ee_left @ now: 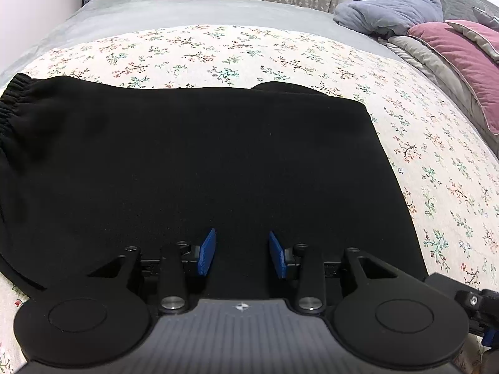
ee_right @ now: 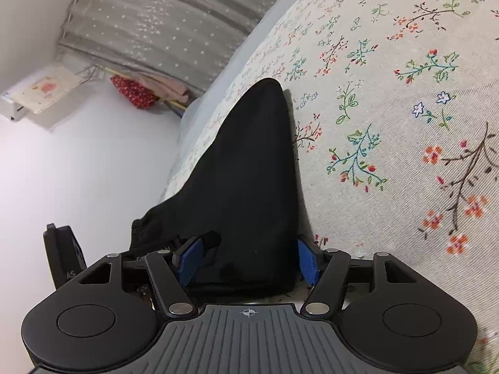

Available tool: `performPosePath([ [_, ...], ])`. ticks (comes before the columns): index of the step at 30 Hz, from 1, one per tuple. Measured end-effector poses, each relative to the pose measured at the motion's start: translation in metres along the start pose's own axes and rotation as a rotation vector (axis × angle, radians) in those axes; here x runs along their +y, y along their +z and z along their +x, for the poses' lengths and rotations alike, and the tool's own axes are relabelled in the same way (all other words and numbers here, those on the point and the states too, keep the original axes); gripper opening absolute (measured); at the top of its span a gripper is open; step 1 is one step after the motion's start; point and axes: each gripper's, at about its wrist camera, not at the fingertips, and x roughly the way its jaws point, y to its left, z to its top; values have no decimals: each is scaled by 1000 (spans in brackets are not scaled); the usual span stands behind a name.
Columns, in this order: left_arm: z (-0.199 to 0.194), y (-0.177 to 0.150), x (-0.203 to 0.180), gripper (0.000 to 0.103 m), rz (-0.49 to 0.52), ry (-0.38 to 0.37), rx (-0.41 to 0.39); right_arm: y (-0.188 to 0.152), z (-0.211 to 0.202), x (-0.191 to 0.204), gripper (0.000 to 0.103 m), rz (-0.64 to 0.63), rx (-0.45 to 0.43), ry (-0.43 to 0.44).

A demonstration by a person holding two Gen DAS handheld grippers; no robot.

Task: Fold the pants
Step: 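Grasp the folded sweatpants edge with the right gripper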

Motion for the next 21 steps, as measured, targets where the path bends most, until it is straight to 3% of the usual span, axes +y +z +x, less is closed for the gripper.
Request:
performPosePath([
  [5, 0, 1, 0, 52, -3, -4, 3, -6, 2, -5, 63, 92, -79, 25],
  [8, 0, 1, 0, 52, 3, -5, 4, -14, 8, 0, 64, 86, -120, 28],
  [9, 0, 1, 0, 52, 6, -8, 6, -16, 11, 4, 61, 65, -123, 13],
  [11, 0, 3, 4, 52, -2, -22, 10, -18, 17, 8, 39, 35, -120, -26],
  [12, 0, 4, 6, 51, -7, -28, 12, -17, 19, 5, 20, 42, -117, -56],
  [13, -1, 5, 7, 51, -17, -33, 13, -16, 19, 1, 15, 56, -111, -62],
  [16, -6, 12, 9, 51, -49, -52, -2, -13, 19, 5, 14, -13, -100, -84],
  [21, -21, 29, -29, 53, 59, -132, -61, -20, 20, 31, 15, -227, -148, -142],
])
